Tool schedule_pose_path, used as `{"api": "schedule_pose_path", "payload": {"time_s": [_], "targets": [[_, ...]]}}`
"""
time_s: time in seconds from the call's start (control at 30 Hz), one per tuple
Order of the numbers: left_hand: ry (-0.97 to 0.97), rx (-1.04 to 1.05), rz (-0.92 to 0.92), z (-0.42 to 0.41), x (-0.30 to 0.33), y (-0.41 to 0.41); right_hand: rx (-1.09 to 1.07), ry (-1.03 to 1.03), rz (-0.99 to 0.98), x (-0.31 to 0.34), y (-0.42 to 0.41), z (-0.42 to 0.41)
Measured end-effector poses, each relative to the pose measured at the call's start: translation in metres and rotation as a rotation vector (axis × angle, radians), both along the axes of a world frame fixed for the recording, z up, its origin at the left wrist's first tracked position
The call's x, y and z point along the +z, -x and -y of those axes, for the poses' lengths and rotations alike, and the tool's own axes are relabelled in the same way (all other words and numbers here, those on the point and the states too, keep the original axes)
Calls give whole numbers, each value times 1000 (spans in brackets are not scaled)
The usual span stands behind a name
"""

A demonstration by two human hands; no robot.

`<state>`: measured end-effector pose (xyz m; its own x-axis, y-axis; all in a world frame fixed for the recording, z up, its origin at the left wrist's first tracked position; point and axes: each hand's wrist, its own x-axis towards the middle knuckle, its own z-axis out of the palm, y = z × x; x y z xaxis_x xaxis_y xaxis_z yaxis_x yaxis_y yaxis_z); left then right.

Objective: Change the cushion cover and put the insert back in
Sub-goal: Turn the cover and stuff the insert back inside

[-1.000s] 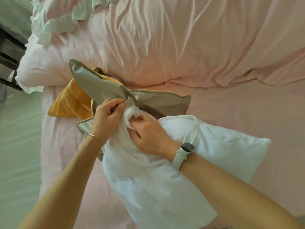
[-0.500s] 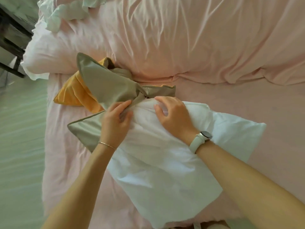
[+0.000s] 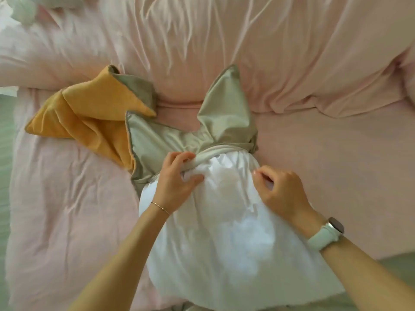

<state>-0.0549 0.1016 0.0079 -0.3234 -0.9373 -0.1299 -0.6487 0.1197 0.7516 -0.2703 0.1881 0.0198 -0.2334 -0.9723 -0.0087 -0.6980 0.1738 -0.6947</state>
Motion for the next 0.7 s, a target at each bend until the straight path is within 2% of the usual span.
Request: {"api": "schedule_pose_path", "payload": {"time_s": [0.1, 0.17, 0.27, 0.37, 0.47, 0.6, 0.7], "targets": [[-3, -163, 41, -18, -8, 33, -112, -12, -183, -12, 28, -24], [-1, -214, 123, -21, -14, 53, -129, -48, -162, -29, 40, -21], [56, -221, 276, -21, -22, 69, 11, -33, -152, -54, 41, -9], [159, -261, 344, -22, -28, 69, 81, -3, -180, -70, 32, -6], [374, -279, 321, -24, -37, 68, 101, 32, -226, -75, 31, -1], [553, -265, 232, -39, -40, 68, 171, 165, -218, -74, 35, -5], [532, -329, 217, -48, -36, 60, 233, 204, -220, -70, 38, -16]]}}
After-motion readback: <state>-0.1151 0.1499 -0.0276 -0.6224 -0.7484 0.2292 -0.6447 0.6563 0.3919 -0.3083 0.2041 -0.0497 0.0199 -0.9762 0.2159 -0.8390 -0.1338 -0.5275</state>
